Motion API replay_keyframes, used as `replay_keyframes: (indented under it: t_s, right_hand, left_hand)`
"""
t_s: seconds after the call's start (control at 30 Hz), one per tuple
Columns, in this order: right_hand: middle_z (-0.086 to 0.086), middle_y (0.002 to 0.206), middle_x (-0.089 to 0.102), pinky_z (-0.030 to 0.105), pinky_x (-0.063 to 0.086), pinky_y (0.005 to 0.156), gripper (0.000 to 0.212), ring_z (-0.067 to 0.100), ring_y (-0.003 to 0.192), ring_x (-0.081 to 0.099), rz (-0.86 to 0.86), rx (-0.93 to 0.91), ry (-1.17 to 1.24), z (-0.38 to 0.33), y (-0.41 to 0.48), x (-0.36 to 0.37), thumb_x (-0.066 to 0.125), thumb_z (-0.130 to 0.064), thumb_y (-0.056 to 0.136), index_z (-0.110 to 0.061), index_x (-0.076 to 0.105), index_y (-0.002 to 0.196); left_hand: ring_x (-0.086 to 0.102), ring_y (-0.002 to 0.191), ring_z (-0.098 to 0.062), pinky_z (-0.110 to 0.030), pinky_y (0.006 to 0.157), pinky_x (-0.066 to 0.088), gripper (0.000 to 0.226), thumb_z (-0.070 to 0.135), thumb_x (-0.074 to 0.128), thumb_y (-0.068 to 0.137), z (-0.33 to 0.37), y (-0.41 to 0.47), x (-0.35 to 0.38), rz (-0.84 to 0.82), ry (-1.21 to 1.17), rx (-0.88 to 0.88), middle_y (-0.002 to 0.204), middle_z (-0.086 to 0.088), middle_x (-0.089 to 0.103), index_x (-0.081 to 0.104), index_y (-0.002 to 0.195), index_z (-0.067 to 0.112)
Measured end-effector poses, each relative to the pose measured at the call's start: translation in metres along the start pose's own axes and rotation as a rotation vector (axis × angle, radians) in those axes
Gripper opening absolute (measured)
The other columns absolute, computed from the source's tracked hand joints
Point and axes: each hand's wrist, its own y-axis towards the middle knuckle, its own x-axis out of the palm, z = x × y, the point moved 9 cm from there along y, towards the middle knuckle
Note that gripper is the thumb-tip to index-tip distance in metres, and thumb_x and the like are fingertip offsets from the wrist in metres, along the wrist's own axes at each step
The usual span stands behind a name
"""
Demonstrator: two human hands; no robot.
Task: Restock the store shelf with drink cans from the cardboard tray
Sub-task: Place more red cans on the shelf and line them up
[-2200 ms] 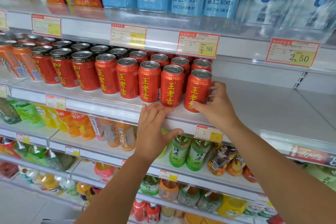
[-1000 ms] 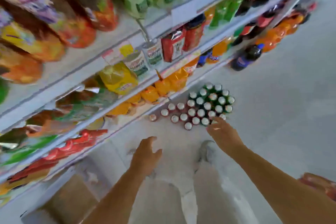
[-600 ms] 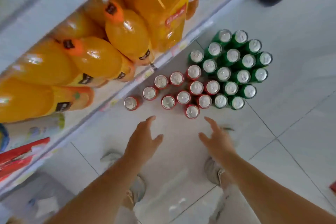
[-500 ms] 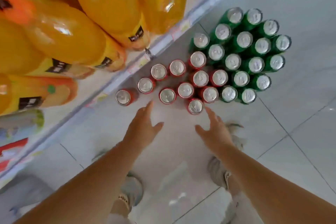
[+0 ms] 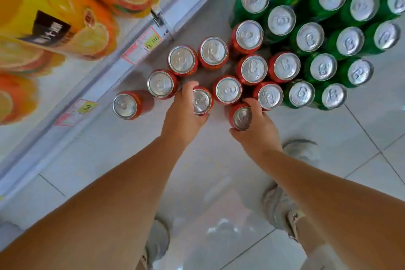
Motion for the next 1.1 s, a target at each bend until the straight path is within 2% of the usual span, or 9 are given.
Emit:
replay_keyframes:
  t_s: [0.13,0.27,0.47,0.6,0.7,0.77,0.9,1.0,1.1]
  right_hand:
    - [0.003,0.107,0.066,0.032,0.047,0.076,0.068,0.030,0.099,0.061,-0.006,0.071,0.019,-0.006,-0.032,-0.023,0.074,-0.037,0.075,-0.034,0.037,0.132]
    - [-0.008,0.091,0.058,0.028,0.044,0.073,0.065,0.024,0.094,0.061,0.000,0.094,0.076,-0.036,-0.103,-0.082,0.074,-0.048,0.073,-0.037,0.040,0.128]
    - [-0.011,0.110,0.059,0.023,0.039,0.077,0.072,0.014,0.099,0.058,-0.027,-0.069,0.174,-0.131,-0.231,-0.201,0.082,-0.039,0.067,-0.035,0.045,0.128]
    - [-0.015,0.102,0.060,0.021,0.043,0.074,0.068,0.012,0.094,0.060,0.017,-0.225,0.213,-0.218,-0.334,-0.302,0.084,-0.036,0.064,-0.036,0.047,0.121]
    - [-0.024,0.093,0.058,0.006,0.038,0.064,0.061,-0.001,0.084,0.058,0.049,-0.369,0.223,-0.284,-0.417,-0.376,0.083,-0.040,0.064,-0.044,0.046,0.112]
    - [-0.023,0.094,0.059,0.010,0.041,0.066,0.065,-0.003,0.082,0.058,0.092,-0.473,0.207,-0.324,-0.470,-0.417,0.084,-0.043,0.063,-0.047,0.045,0.114]
    - [-0.019,0.090,0.065,0.020,0.048,0.068,0.072,-0.001,0.077,0.063,0.139,-0.644,0.278,-0.395,-0.556,-0.472,0.088,-0.043,0.060,-0.048,0.037,0.111]
    - [-0.019,0.092,0.063,0.007,0.044,0.069,0.078,-0.013,0.082,0.060,0.147,-0.807,0.384,-0.451,-0.612,-0.501,0.094,-0.035,0.053,-0.036,0.042,0.111]
    - [-0.021,0.094,0.059,0.008,0.047,0.067,0.082,-0.014,0.084,0.058,0.125,-0.972,0.399,-0.503,-0.670,-0.523,0.090,-0.044,0.047,-0.035,0.042,0.114]
  left_hand:
    - [0.061,0.109,-0.025,-0.036,0.087,0.051,0.074,0.034,0.086,0.069,0.010,-0.042,-0.028,-0.019,0.023,-0.038,0.120,0.003,0.064,0.042,0.128,0.027]
    - [0.063,0.104,-0.032,-0.038,0.084,0.052,0.072,0.050,0.080,0.068,0.040,-0.124,-0.087,-0.100,0.054,-0.099,0.115,0.003,0.067,0.041,0.126,0.031]
    - [0.064,0.108,-0.028,-0.039,0.088,0.053,0.075,0.049,0.077,0.064,0.123,-0.248,-0.232,-0.070,0.006,-0.129,0.118,0.007,0.066,0.039,0.127,0.038]
    - [0.065,0.105,-0.014,-0.034,0.087,0.053,0.072,0.051,0.072,0.055,0.203,-0.333,-0.353,0.072,-0.146,-0.022,0.112,0.017,0.065,0.043,0.121,0.042]
    - [0.062,0.102,0.003,-0.016,0.083,0.048,0.066,0.046,0.075,0.059,0.258,-0.400,-0.444,0.233,-0.278,0.087,0.109,0.024,0.064,0.046,0.118,0.041]
    - [0.058,0.102,0.014,-0.009,0.082,0.044,0.066,0.052,0.072,0.058,0.290,-0.440,-0.500,0.317,-0.308,0.172,0.111,0.036,0.059,0.045,0.118,0.048]
    - [0.061,0.101,0.009,-0.017,0.086,0.048,0.072,0.058,0.071,0.051,0.336,-0.516,-0.594,0.472,-0.349,0.289,0.108,0.039,0.058,0.040,0.116,0.064]
    - [0.062,0.099,0.007,-0.023,0.085,0.051,0.079,0.059,0.072,0.050,0.353,-0.573,-0.651,0.630,-0.391,0.356,0.109,0.036,0.059,0.040,0.122,0.055]
    - [0.060,0.099,0.009,-0.011,0.085,0.046,0.075,0.051,0.079,0.052,0.362,-0.624,-0.700,0.800,-0.426,0.425,0.110,0.036,0.058,0.045,0.118,0.044]
